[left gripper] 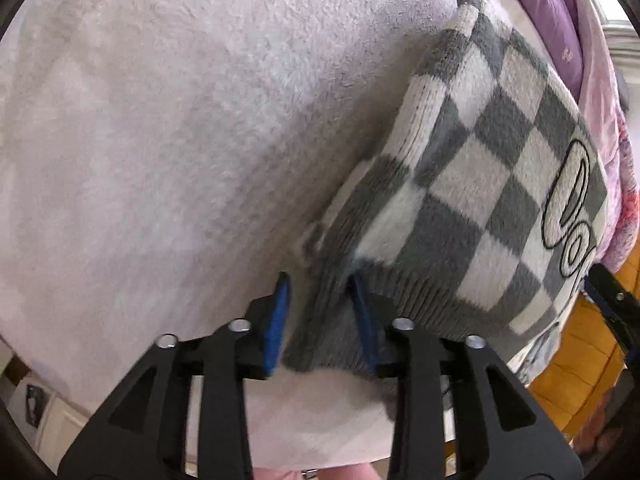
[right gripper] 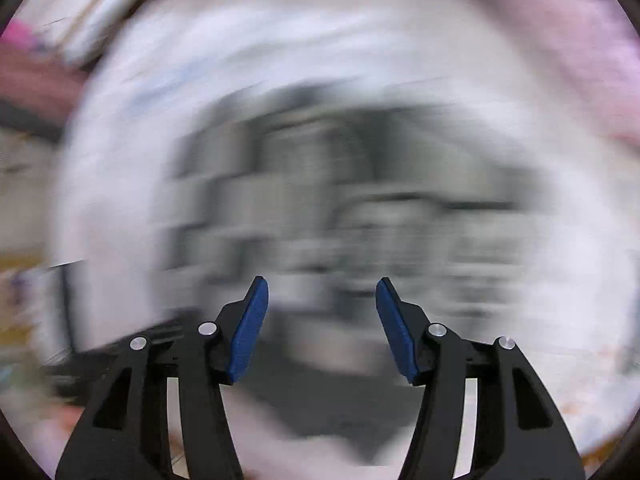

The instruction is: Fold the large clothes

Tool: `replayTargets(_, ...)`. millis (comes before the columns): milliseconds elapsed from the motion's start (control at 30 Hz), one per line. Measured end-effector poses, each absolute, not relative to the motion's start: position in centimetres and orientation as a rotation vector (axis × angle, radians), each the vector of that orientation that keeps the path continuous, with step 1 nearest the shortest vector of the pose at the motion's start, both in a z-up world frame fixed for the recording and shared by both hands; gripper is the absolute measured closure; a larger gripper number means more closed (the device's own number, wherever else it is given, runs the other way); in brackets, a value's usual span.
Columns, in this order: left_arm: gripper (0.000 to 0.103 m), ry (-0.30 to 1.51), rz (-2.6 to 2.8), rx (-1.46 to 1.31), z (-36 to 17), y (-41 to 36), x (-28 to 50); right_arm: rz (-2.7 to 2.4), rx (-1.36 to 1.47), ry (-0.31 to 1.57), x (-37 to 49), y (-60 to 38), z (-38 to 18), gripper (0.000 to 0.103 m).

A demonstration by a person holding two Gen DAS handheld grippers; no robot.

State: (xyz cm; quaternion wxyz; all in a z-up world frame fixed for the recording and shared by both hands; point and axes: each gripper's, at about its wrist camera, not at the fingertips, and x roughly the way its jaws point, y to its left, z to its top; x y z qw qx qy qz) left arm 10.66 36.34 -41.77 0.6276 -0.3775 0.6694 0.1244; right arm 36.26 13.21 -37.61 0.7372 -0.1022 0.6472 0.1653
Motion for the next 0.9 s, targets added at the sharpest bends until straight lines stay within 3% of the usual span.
replayTargets(67, 0.064, 1.534, 0.324, -0.825, -40.2, 36.3, 10.5, 0.196, -0.348, 1.419, 36.9, 9.4, -40.0, 0.053)
replayTargets(133, 0.045, 1.548, 0.357, -0.765, -38.7, 36.2, 10.7, 0.183, -0.128, 1.484, 37.8, 5.0, -43.5, 0.054)
replayTargets(233, 0.045, 1.607, 0.488, -0.47, -36.2, 35.5, 12.3, 0.036, -0.185, 1.411, 38.4, 2.9, -44.6, 0.036)
replayTargets(300, 0.047, 1.537, 0.431, -0.507, -34.0, 35.3, 14.2, -0.016, -0.079, 1.45, 38.3, 1.9, -44.3, 0.043)
replayTargets(333, 0.047, 1.497, 0.377, -0.528, -32.8, 35.0, 15.5, 0.028, 0.024, 1.488, 38.4, 1.6, -43.6, 0.061)
replayTargets(400, 0.047, 1.42, 0.249, -0.497, -30.6, 33.8, 18.8, 0.112, 0.073, 1.448, 38.8, 1.6, -41.0, 0.064)
replayTargets(500, 0.045, 1.298, 0.106, -0.439, -29.5, 31.4, 23.5, 0.25, 0.165, 1.347, 40.9, 2.8, -37.7, 0.057)
replayTargets(533, 0.045, 1.304, 0.101, -0.421, -30.1, 31.1, 25.2, 0.326, 0.182, 1.361, 41.9, 3.9, -37.6, 0.037)
replayTargets(567, 0.043, 1.318, 0.082, -0.438, -30.9, 31.1, 26.8, 0.386, 0.161, 1.374, 43.3, 4.9, -37.6, 0.029)
replayTargets(600, 0.031, 1.32, 0.058, -0.476, -31.7, 31.8, 27.7, 0.426, 0.122, 1.362, 44.5, 6.0, -37.3, 0.028)
replayTargets(633, 0.01, 1.316, 0.04, -0.516, -32.5, 31.6, 29.4, 0.513, 0.082, 1.331, 46.0, 7.2, -37.1, 0.026)
replayTargets(733, 0.009, 1.308, 0.045, -0.545, -35.7, 32.9, 32.1, 0.823, -0.177, 1.446, 48.6, 13.6, -38.9, 0.012)
replayTargets(800, 0.009, 1.401, 0.097, -0.565, -38.5, 33.3, 33.0, 0.905, -0.443, 1.419, 48.0, 16.8, -41.3, 0.012)
replayTargets(833, 0.01, 1.433, 0.094, -0.606, -39.5, 33.6, 33.0, 0.859, -0.534, 1.459, 48.0, 17.2, -43.4, 0.017)
replayTargets(867, 0.01, 1.445, 0.083, -0.67, -40.0, 33.7, 32.8, 0.812, -0.512, 1.541, 47.8, 16.9, -44.9, 0.027)
replayTargets(900, 0.014, 1.435, 0.074, -0.699, -39.9, 33.6, 32.9, 0.743, -0.377, 1.603, 48.3, 15.4, -45.4, 0.031)
